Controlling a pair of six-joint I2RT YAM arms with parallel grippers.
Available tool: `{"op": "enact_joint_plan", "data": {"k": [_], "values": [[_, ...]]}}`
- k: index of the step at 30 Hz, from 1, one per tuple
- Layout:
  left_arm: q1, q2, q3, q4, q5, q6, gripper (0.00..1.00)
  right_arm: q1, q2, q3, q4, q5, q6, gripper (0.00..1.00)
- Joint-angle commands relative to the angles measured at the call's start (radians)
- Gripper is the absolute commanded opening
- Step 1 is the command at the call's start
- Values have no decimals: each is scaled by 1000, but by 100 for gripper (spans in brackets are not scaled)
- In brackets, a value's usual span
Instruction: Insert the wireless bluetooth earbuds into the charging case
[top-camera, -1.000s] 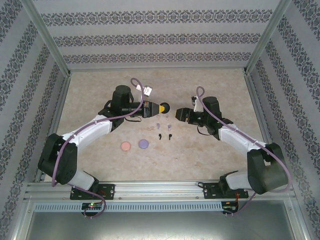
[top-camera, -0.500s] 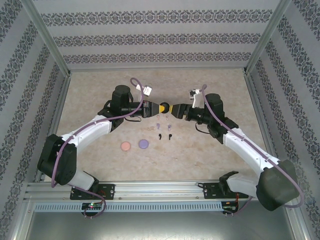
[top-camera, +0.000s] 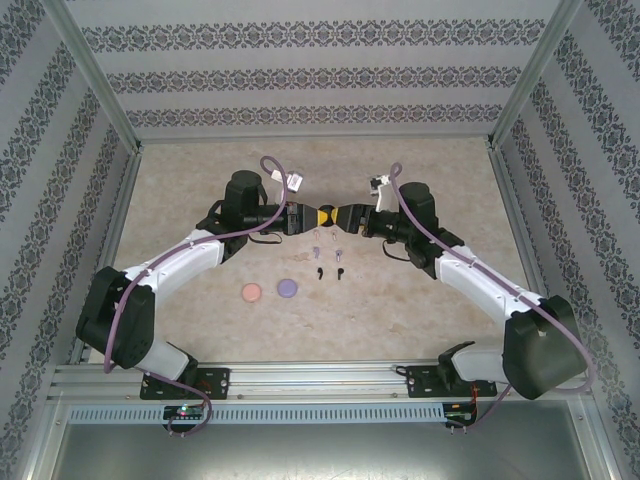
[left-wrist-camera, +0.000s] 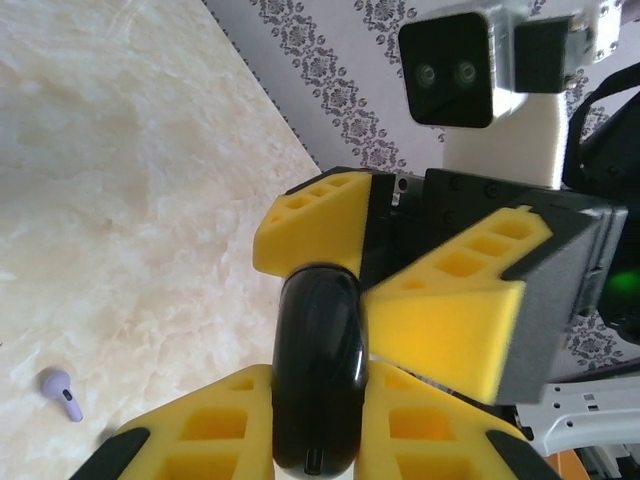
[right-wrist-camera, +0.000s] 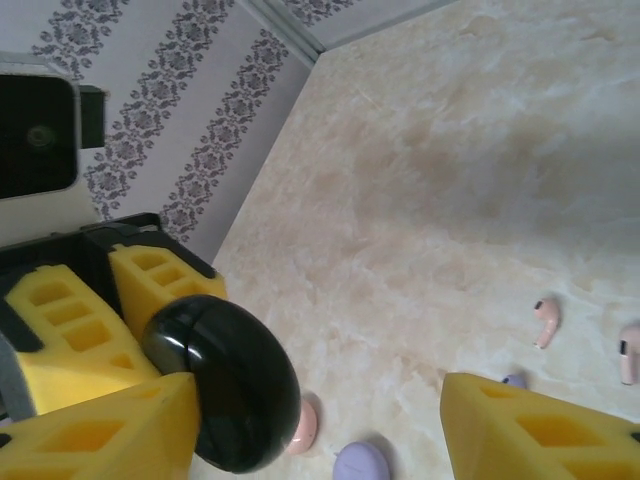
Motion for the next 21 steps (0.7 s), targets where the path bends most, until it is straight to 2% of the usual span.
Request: {"op": "enact_joint_plan", "data": {"k": [1, 7, 15, 21], "values": [[-6, -23, 53, 49, 52, 5, 0, -38, 41, -53, 1, 32, 7, 63], [-9, -27, 53, 52, 47, 3, 0, -49, 39, -50, -4, -5, 10, 63], [-11, -21, 55, 50, 68, 3, 0, -75, -140, -110, -30, -108, -47, 64], [-14, -18, 72, 41, 90, 2, 0, -71, -139, -75, -21, -157, -57, 62]]}}
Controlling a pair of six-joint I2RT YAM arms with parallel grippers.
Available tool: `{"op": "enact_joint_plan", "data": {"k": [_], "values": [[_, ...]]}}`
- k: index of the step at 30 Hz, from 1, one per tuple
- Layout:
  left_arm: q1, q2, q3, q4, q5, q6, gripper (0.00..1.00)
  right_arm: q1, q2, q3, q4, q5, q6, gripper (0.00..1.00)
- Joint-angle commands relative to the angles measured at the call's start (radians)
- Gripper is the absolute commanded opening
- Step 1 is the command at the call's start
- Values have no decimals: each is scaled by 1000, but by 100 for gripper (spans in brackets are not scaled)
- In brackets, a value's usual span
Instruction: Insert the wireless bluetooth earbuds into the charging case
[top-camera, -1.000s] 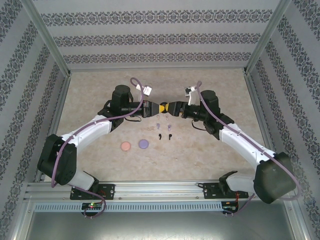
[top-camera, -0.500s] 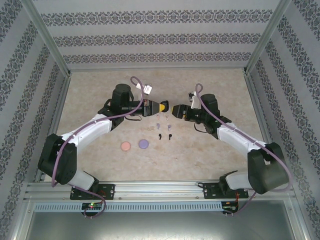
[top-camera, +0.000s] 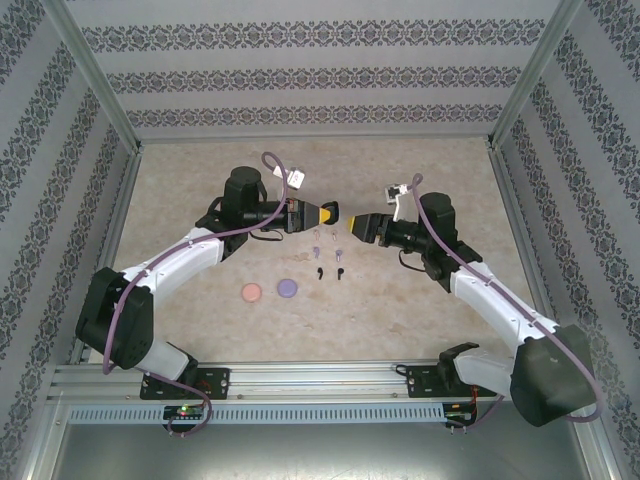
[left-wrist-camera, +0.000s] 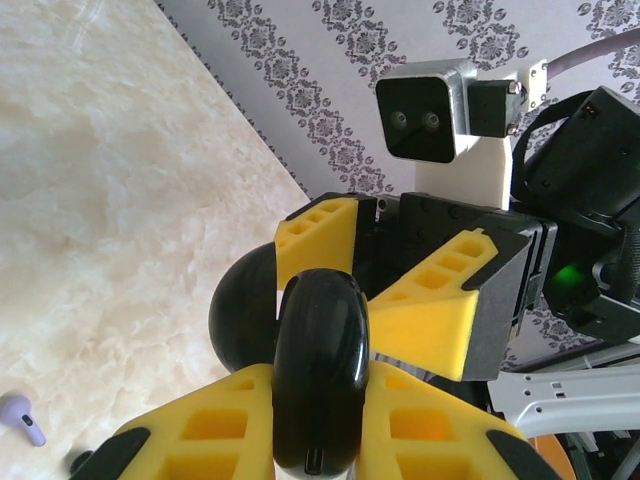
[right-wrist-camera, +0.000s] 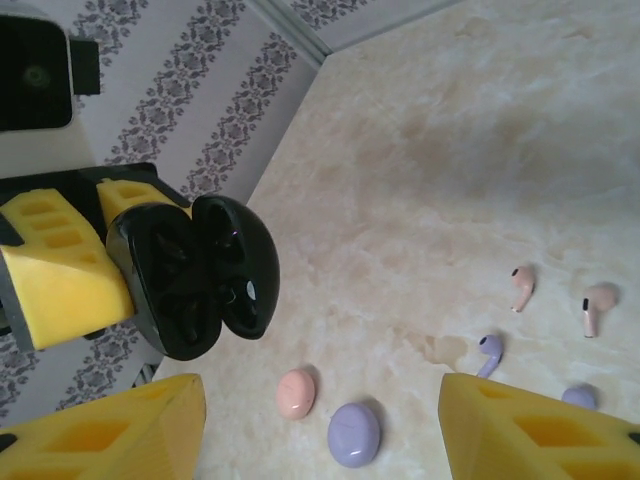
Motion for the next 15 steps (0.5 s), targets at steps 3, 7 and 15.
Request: {"op": "enact_joint_plan", "data": {"k": [3, 7, 15], "values": [[-14, -19, 42, 31, 34, 3, 0, 12, 30, 52, 6, -57, -27, 60], [-17, -18, 45, 32, 34, 1, 0, 28, 53, 79, 6, -56, -30, 57], [-20, -18, 53, 19, 34, 9, 0, 51, 79, 103, 6, -33, -31, 55]]}}
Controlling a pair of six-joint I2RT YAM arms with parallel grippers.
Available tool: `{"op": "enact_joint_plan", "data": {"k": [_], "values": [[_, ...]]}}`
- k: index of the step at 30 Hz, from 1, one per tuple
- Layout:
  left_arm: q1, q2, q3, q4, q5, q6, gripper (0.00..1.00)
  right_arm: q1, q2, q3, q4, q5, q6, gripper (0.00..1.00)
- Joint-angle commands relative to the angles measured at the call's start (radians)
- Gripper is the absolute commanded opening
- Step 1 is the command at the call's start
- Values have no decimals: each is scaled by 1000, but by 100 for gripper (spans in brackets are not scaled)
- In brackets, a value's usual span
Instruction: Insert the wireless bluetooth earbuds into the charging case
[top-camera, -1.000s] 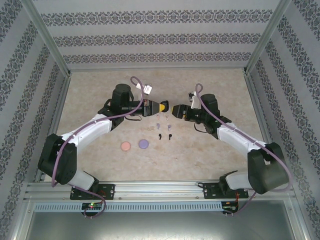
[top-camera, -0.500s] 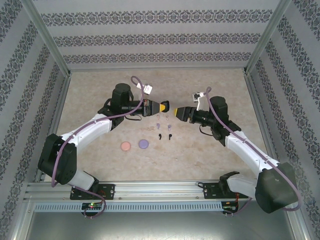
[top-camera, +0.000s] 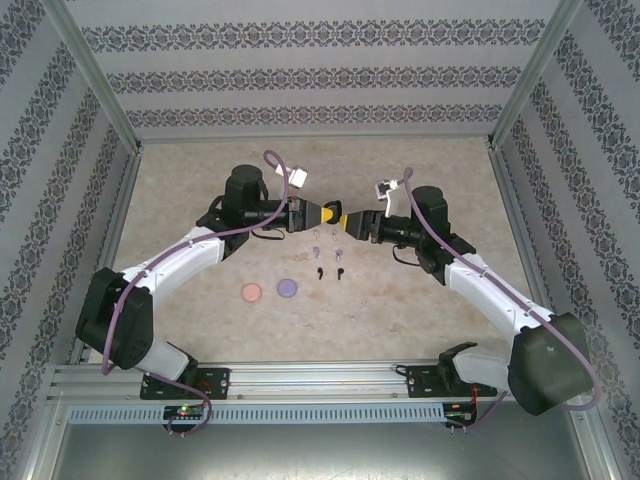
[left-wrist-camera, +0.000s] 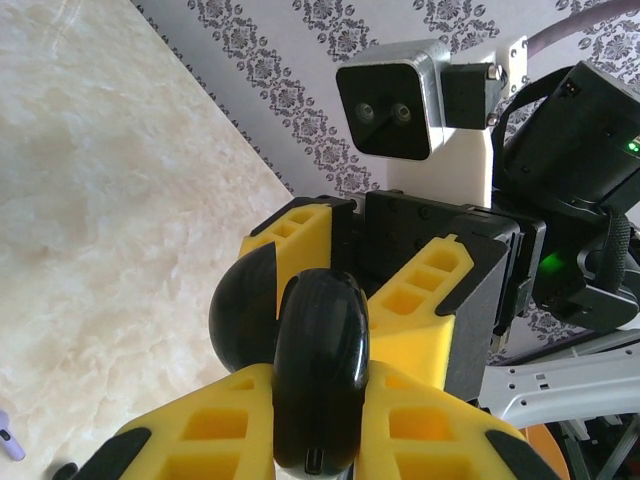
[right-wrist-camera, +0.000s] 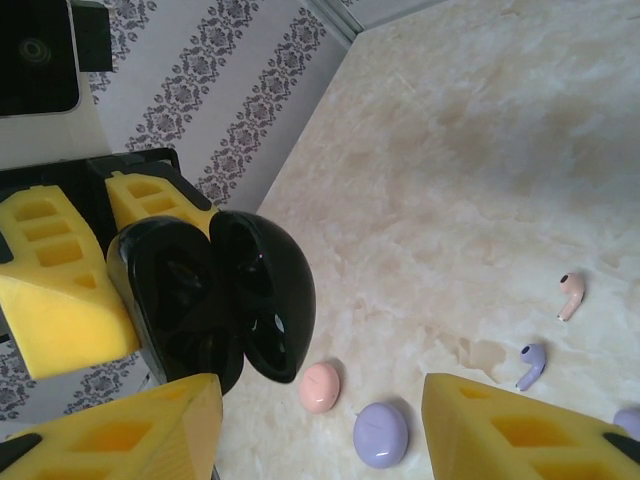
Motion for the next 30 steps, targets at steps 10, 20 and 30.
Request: {"op": "enact_joint_plan", "data": {"k": [10, 20, 30], "values": [[-11, -27, 34, 19, 29, 11, 0, 13, 55, 41, 13, 29, -25, 47], [-21, -20, 28, 21, 27, 13, 0, 14, 55, 59, 24, 23, -12, 45], [-35, -14, 27, 24, 27, 11, 0, 17, 78, 67, 36, 34, -1, 34]]}}
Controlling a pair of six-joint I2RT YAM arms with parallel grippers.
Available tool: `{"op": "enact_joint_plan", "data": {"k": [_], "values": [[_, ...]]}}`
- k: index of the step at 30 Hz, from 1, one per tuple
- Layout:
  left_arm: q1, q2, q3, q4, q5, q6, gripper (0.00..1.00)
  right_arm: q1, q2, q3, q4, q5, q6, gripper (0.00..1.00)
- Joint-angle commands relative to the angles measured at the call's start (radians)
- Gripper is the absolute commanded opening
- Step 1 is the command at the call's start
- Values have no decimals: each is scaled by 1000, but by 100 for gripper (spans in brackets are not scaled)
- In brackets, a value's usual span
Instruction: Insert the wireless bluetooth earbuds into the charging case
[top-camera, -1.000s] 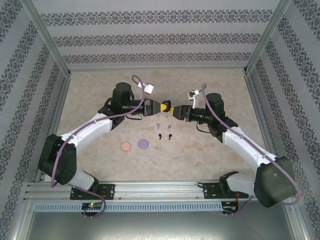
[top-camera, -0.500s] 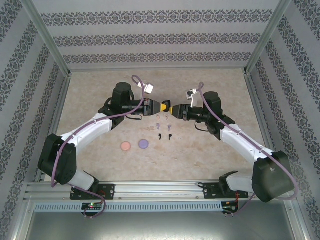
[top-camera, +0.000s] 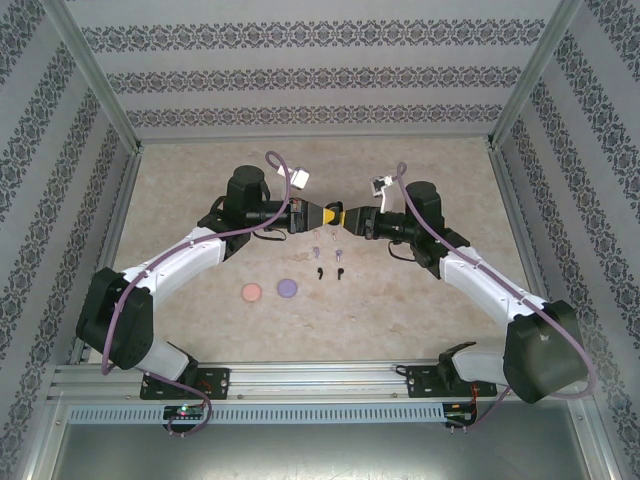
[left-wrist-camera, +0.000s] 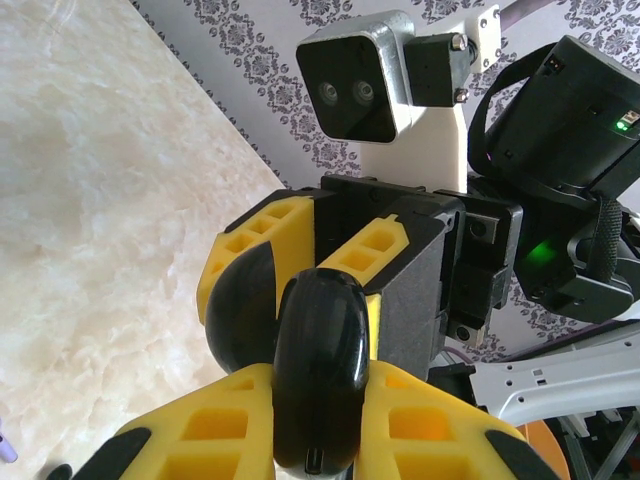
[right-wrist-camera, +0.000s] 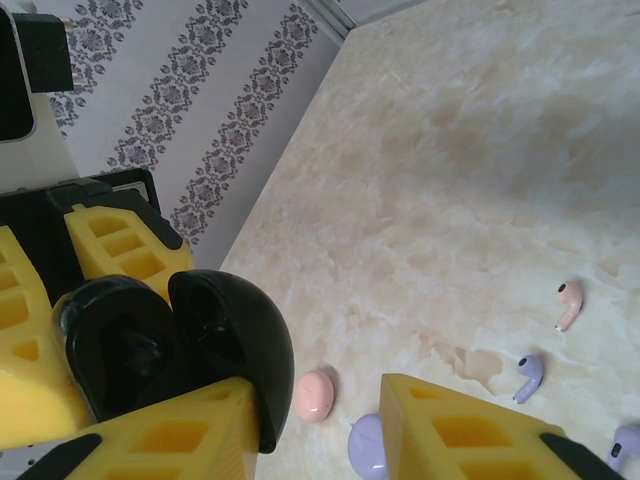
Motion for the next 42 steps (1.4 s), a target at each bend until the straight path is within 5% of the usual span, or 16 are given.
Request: {"op": "enact_joint_plan", "data": {"k": [1, 11, 14, 21, 25, 29, 37, 42], "values": [[-24, -14, 24, 27, 32, 11, 0, 11, 17, 34, 28, 18, -1, 33], [-38, -4, 19, 38, 21, 3, 0, 18, 10, 40, 23, 8, -1, 1], [-41, 2, 17, 33, 4, 5, 0, 20, 6, 47, 16, 8, 0, 0], [-38, -13, 26, -48, -119, 55, 54, 17, 15, 72, -76, 47, -40, 0], [-16, -45, 120, -265, -178, 205, 80, -19, 22, 89, -165, 68, -112, 0], [12, -28, 290, -577, -178, 411, 89, -65, 41, 130, -274, 72, -258, 0], [21, 186, 666, -1129, -150, 740, 90, -75, 110, 238, -410, -23, -503, 0], [20, 310, 816, -1340, -134, 857, 80, -50, 125, 277, -503, -39, -577, 0]]}}
